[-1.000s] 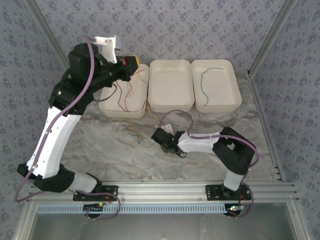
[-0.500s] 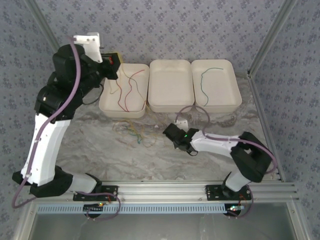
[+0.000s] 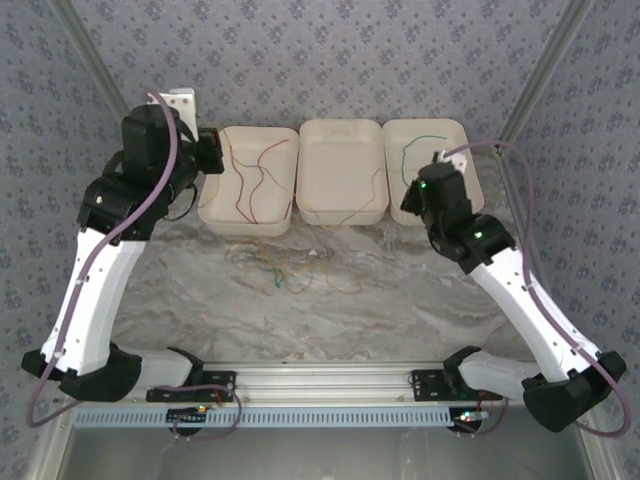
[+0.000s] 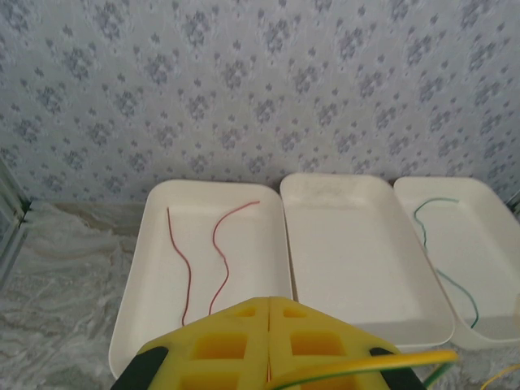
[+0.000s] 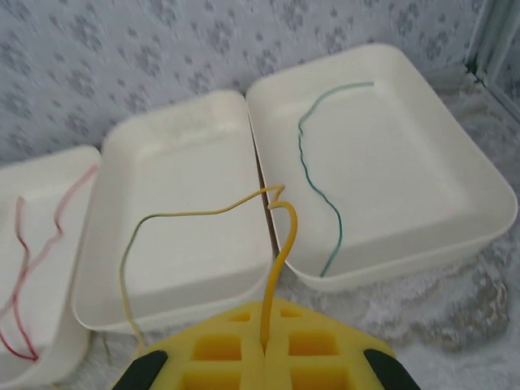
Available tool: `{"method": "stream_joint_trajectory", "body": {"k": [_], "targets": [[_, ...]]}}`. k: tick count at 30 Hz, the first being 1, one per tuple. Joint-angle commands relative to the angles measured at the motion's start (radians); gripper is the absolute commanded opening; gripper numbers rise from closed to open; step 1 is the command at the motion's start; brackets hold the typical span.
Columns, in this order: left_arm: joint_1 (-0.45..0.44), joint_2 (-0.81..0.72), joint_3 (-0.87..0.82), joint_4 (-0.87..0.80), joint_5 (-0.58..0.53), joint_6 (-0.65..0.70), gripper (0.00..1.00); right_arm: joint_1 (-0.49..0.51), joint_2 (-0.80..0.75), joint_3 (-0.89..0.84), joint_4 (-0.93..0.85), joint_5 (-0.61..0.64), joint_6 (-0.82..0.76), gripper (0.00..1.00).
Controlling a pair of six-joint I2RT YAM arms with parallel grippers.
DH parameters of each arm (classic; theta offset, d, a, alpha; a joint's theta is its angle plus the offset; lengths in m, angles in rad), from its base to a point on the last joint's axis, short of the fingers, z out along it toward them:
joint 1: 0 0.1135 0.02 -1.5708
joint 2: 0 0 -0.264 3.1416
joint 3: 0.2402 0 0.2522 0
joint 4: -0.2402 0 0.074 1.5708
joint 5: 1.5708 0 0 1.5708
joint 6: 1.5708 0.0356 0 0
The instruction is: Untangle the cables
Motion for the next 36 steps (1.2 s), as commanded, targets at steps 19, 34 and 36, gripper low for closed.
{"method": "stream_joint_trajectory", "body": {"k": [19,34,36], "targets": [[-0.055,0.292,-0.265,0.599,0.419,-0.31,0.0,-0.27,0.654,0.751,0.501,-0.707,0.075,0.0],[-0.084,0.81,0.048,0.682,0.494,-0.362,0.0,-0.224,1.028,1.007,0.409,-0.765,0.057,0.0],[-0.092,0.855,0.057,0.689,0.489,-0.366,0.0,-0.223,1.071,1.008,0.408,-0.771,0.061,0.0]]}}
